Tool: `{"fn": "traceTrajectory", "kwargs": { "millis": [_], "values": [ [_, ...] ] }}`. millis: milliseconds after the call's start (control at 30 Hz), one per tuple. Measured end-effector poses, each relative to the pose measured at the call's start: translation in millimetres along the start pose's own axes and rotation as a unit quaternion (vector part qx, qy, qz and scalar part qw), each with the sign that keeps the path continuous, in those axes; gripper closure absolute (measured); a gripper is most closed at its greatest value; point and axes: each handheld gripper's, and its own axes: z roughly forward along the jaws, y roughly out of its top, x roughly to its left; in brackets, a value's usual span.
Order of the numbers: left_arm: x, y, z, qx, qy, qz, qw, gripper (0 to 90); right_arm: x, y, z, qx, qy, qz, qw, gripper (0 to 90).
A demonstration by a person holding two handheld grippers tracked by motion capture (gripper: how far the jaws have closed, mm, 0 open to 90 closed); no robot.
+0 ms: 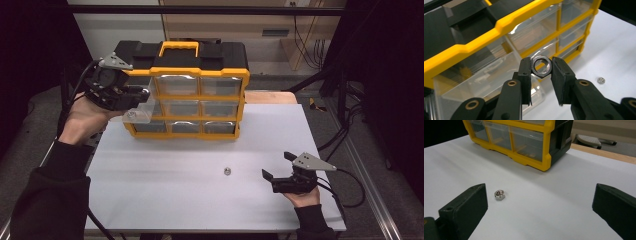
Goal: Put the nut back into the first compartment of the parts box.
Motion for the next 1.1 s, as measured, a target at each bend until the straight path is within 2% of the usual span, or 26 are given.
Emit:
{"fn": "traceTrajectory", "kwargs": {
  "millis": [233, 333, 500, 733, 800, 1033, 1100],
  "values": [
    [15.0, -2.4, 1.4, 0.006, 0.015, -0.016, 0.9998, 69.4, -0.1, -0.3, 0.6, 0.001, 0.0, -0.002, 1.0, 0.5],
    [17.7, -4.1, 1.9, 0.005, 0.017, -0.021, 0.9996, 69.4, 0.6, 0.0, 0.5, -0.001, 0.003, 0.004, 1.0, 0.5],
    [23.7, -6.6, 5.0, 0.006, 0.025, -0.027, 0.9993, 69.4, 0.2, -0.6, 1.4, 0.002, 0.0, -0.001, 1.0, 0.5],
    [34.1, -12.4, 15.7, 0.015, 0.029, -0.048, 0.9983, 69.4, 0.1, -0.4, 0.7, 0.002, -0.001, -0.001, 1.0, 0.5],
    [36.4, -14.1, 18.6, 0.011, 0.033, -0.048, 0.9982, 69.4, 0.0, -0.4, 0.7, 0.002, -0.001, 0.0, 1.0, 0.5],
    [37.7, -18.7, 24.4, 0.018, 0.033, -0.05, 0.9981, 69.4, 0.2, -0.7, 1.5, 0.002, 0.0, -0.002, 1.0, 0.5],
    [37.4, -20.2, 27.0, 0.022, 0.03, -0.058, 0.9976, 69.4, 0.6, -0.8, 1.7, 0.004, 0.001, 0.0, 1.0, 0.5]
  ]
}}
